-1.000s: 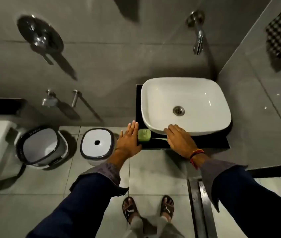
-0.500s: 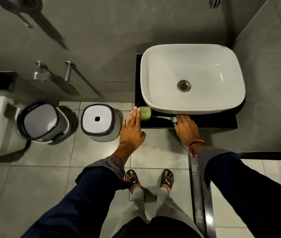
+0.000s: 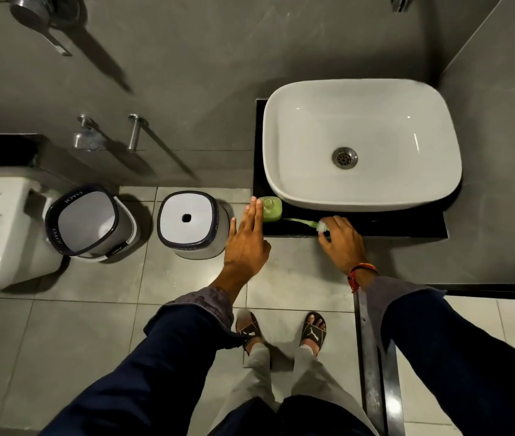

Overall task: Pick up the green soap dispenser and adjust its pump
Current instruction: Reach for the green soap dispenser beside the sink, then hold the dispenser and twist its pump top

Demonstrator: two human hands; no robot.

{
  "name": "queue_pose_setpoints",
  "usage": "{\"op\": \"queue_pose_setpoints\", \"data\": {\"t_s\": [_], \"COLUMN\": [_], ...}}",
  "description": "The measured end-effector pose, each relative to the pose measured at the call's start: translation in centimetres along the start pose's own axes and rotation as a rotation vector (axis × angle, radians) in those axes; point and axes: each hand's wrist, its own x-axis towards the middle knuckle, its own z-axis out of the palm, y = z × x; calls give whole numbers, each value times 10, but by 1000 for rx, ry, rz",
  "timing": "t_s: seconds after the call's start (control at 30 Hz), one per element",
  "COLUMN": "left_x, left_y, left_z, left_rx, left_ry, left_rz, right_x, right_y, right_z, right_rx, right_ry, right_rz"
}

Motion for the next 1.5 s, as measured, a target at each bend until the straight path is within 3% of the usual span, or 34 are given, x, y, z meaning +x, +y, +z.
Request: {"op": "queue_pose_setpoints", "data": {"t_s": [0.2,0.5,0.73,0.97,1.23,1.5], "left_x": [-3,-5,-5,-4,0,1], "left_y": [4,5,4,2,0,-2], "left_z": [-6,-16,-15,-15,-13,-11], "left_rx": [6,33,34,31,50,35], "left_ry": [-6,-8,-16,-21,-18,-23], "left_rz": [-17,-13,-12,4,0,2], "right_x": [-14,-2,5,25,38,33], "right_y": [-11,-60,-83,-99,-124,-127], "right_z": [-25,-69,-70,-56,-36,-23], "right_rx": [235,309,252,218,88,172], "right_ry": [179,305,223,9,-6,-10], "right_rz": [-43,-253,-323,-313,-188,-105]}}
